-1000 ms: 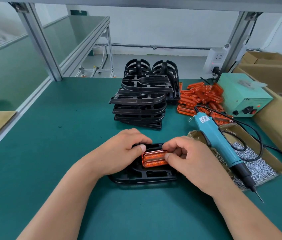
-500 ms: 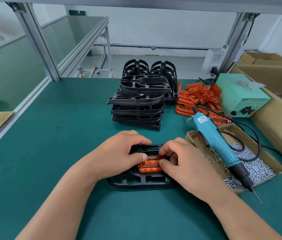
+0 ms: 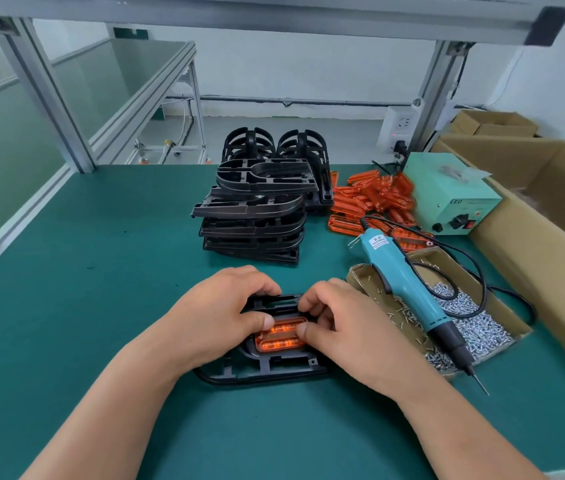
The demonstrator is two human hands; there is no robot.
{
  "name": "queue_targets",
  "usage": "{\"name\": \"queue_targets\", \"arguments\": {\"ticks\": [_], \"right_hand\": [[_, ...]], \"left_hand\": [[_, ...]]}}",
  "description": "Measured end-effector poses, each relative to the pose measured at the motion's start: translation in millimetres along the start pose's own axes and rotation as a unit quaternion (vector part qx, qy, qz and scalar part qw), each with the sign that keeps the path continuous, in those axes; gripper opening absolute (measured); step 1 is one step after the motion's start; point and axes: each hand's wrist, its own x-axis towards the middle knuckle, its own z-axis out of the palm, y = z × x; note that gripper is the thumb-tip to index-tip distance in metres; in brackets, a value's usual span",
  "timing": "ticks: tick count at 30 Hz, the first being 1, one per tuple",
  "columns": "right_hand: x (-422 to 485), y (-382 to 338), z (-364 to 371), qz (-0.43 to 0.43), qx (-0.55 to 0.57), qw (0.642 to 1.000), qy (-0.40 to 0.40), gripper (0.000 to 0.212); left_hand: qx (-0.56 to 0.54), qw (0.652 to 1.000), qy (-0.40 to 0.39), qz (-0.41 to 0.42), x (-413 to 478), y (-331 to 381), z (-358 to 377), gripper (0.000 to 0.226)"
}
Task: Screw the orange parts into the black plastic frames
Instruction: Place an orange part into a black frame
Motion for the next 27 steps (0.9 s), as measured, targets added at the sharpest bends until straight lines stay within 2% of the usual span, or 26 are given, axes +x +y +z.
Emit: {"name": "queue_targets", "arguments": {"ticks": [4, 7, 9, 11, 13, 15, 17, 20, 24, 27], "right_hand": [[-6, -6, -13, 0.001, 0.028, 0.998, 0.055, 0.016], [-15, -9, -40, -0.008, 0.063, 0.988, 0.141, 0.015], [-22, -4, -64, -0.002, 0.012, 0.978, 0.210, 0.018], [-27, 8, -88, 0.036, -0.090, 0.966, 0.240, 0.025], [-32, 22, -103, 0.105, -0.177, 0.956, 0.208, 0.038], [-36, 33, -109, 0.159, -0.243, 0.947, 0.141, 0.055], [-38, 37, -106, 0.171, -0.284, 0.939, 0.088, 0.060], [-34, 42, -95, 0.155, -0.329, 0.931, 0.041, 0.057], [-26, 53, -88, 0.154, -0.295, 0.942, 0.046, 0.045], [-24, 63, -89, 0.154, -0.178, 0.970, 0.065, 0.036]], "left_hand": [[0.013, 1.000, -0.004, 0.007, -1, -1, -1, 0.032], [0.009, 1.000, -0.012, 0.008, -2, -2, -3, 0.033], [0.009, 1.000, -0.014, 0.016, -2, -3, -4, 0.032], [0.014, 1.000, -0.009, 0.021, -3, -2, -4, 0.032], [0.021, 1.000, -0.001, 0.020, -4, -1, -4, 0.039], [0.034, 0.999, 0.004, 0.019, -5, 1, -5, 0.047], [0.057, 0.998, 0.003, 0.019, -5, 3, -6, 0.055], [0.092, 0.996, 0.003, 0.016, -4, 10, -3, 0.061], [0.130, 0.991, -0.011, -0.003, 1, 19, 3, 0.064], [0.123, 0.992, -0.020, -0.019, 5, 21, 3, 0.062]]}}
